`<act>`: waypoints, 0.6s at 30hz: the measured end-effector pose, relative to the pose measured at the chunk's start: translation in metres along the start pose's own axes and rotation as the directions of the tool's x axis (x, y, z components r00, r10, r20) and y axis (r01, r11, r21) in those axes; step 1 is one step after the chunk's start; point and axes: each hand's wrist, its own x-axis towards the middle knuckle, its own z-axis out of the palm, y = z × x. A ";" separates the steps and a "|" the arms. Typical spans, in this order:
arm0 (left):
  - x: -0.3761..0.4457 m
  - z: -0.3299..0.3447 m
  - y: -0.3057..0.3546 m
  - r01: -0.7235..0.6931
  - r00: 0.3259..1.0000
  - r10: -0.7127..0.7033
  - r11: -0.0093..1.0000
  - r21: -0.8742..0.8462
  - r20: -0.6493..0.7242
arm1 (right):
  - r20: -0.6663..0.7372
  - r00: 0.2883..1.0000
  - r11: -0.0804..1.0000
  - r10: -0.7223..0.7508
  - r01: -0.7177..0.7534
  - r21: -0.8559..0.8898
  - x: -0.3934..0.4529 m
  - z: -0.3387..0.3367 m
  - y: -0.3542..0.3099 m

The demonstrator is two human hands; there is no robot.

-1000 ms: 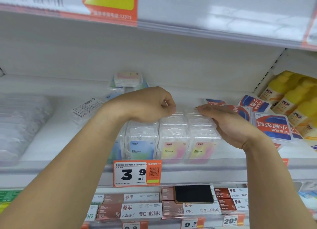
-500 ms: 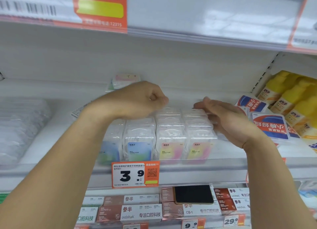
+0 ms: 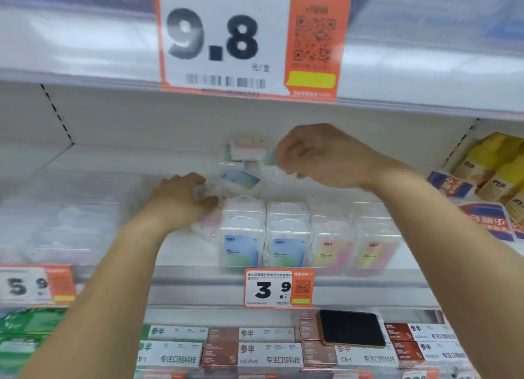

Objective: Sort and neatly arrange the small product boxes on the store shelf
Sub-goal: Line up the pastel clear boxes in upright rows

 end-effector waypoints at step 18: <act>-0.002 -0.018 -0.026 -0.104 0.992 0.110 0.990 -0.095 0.056 | 0.322 0.889 0.871 0.325 -0.149 -0.468 0.129 0.090 -0.002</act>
